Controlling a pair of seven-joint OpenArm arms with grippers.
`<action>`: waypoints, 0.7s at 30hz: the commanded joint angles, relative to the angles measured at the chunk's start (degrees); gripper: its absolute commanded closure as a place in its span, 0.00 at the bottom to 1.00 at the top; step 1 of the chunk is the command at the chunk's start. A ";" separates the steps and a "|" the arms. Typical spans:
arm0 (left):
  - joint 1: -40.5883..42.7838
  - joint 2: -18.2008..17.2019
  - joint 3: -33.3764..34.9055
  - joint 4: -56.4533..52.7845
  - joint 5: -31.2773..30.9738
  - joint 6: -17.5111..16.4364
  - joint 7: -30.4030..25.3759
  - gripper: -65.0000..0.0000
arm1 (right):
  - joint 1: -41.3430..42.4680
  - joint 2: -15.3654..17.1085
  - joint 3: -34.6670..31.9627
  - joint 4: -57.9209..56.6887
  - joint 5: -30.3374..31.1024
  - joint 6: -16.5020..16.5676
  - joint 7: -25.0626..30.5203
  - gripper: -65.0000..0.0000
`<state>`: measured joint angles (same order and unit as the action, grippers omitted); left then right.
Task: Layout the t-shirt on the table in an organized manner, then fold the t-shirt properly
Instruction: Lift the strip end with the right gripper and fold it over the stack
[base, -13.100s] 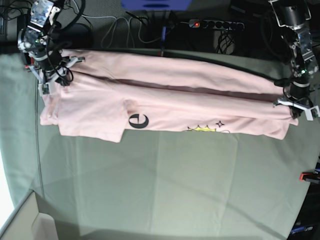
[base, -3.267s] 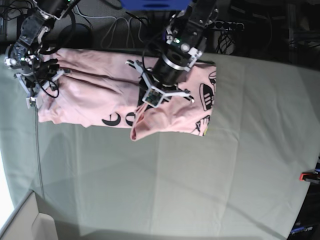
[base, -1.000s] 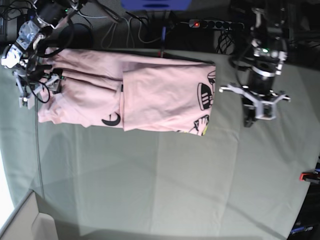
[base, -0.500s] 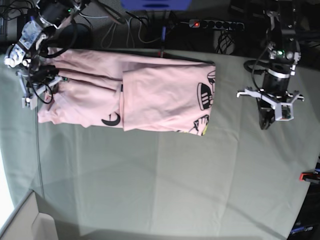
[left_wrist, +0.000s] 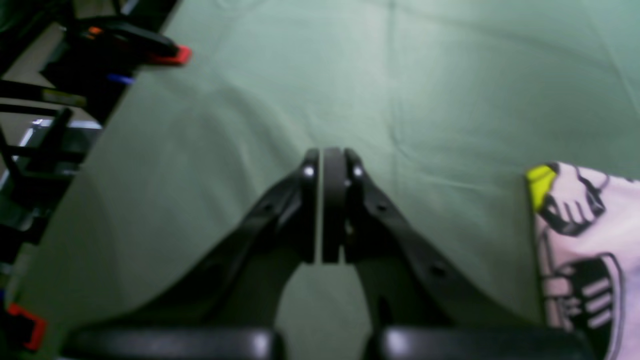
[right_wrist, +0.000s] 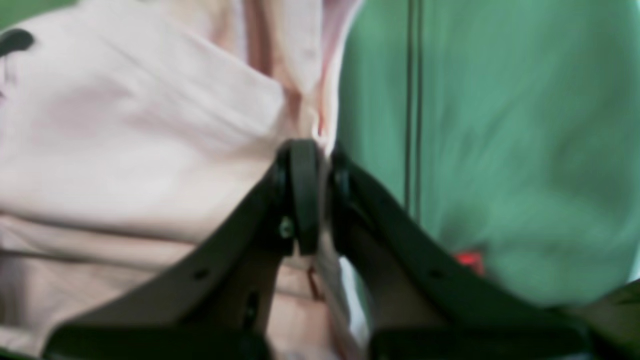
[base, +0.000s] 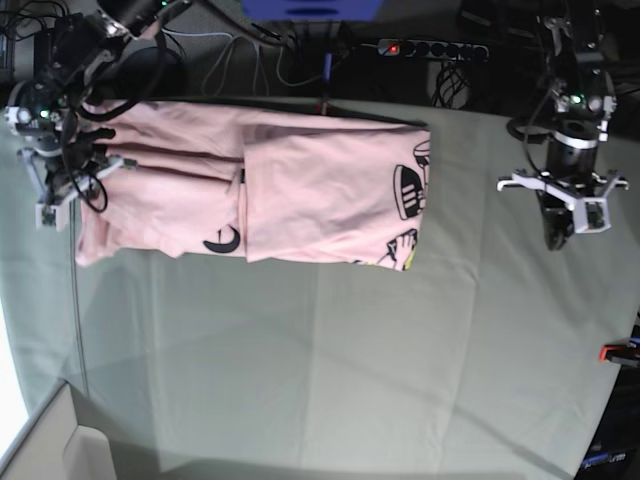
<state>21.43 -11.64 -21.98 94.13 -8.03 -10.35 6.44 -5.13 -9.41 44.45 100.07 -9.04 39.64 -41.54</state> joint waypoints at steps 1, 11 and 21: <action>0.50 -0.80 -0.92 1.04 -0.28 0.20 -1.56 0.98 | -0.54 0.41 -1.59 2.57 0.82 0.36 1.23 1.00; 0.59 -0.80 -7.78 1.04 -0.19 0.20 -1.56 0.98 | -12.06 0.41 -28.93 13.20 0.91 0.36 1.58 1.00; 2.00 -0.80 -15.17 1.04 -0.45 0.20 -1.56 0.98 | -8.72 0.41 -49.15 13.03 0.91 0.36 1.23 1.00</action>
<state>23.51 -11.68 -36.75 94.13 -8.03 -10.33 6.50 -14.31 -8.67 -4.54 112.38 -9.17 39.81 -41.93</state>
